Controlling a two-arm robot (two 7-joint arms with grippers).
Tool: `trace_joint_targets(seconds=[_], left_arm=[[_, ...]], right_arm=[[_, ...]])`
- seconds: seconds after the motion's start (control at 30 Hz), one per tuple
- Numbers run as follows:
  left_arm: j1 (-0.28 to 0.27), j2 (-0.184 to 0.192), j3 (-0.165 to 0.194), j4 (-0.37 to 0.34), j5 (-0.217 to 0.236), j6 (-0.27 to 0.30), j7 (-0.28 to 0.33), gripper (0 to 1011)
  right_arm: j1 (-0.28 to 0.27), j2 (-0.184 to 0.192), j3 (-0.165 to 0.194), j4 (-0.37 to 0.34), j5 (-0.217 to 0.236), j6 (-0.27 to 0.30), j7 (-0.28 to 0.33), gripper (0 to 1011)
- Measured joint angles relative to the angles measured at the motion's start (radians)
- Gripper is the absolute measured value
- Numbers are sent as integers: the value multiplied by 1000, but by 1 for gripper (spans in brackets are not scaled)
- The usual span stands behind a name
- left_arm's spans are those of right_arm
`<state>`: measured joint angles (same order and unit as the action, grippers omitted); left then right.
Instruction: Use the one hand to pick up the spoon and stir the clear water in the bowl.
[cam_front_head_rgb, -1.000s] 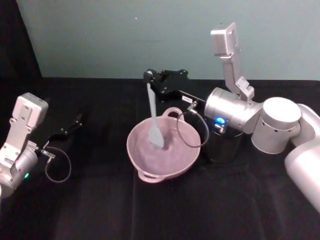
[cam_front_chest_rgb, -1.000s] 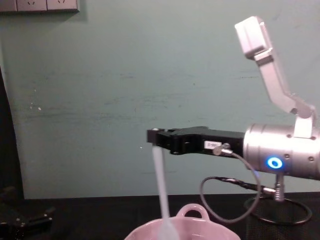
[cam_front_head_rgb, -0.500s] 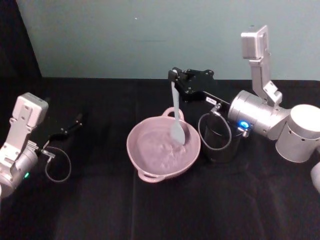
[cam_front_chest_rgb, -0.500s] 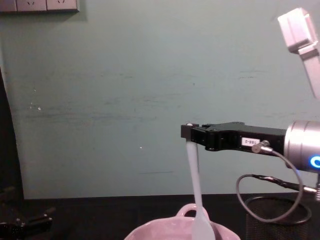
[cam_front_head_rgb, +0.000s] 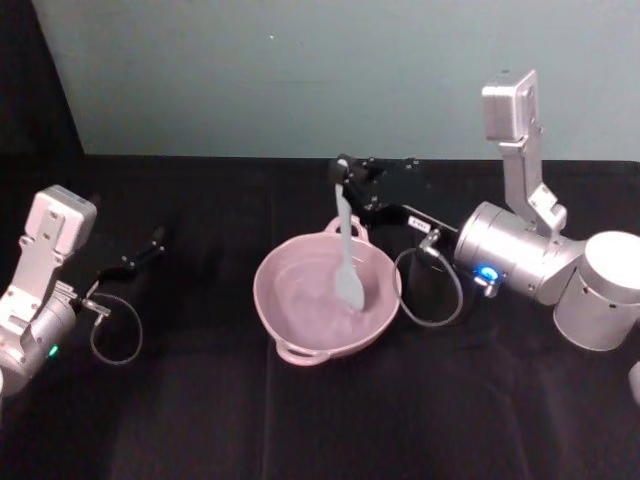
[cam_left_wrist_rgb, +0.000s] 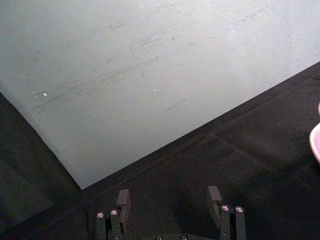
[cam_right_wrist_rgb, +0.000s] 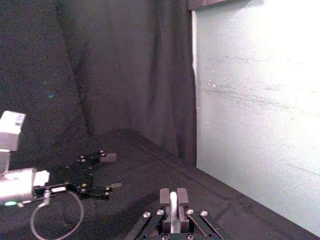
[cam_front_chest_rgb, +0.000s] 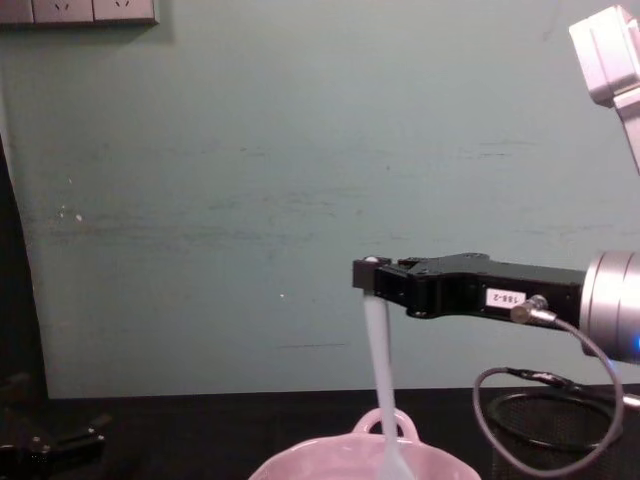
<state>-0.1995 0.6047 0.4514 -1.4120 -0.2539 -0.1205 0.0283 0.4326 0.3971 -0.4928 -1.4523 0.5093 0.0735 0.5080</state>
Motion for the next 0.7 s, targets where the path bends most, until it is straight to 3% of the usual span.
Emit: trace_joint_targets(seconds=[0.33,0.7], left_arm=[[0,0,0,0,0,0,0,1011],[0,0,0,0,0,0,0,1011]], right_arm=[[14,-35,-51,4,-11,6,23,94],[117,-114,-106,129,-34,-11,65,94]])
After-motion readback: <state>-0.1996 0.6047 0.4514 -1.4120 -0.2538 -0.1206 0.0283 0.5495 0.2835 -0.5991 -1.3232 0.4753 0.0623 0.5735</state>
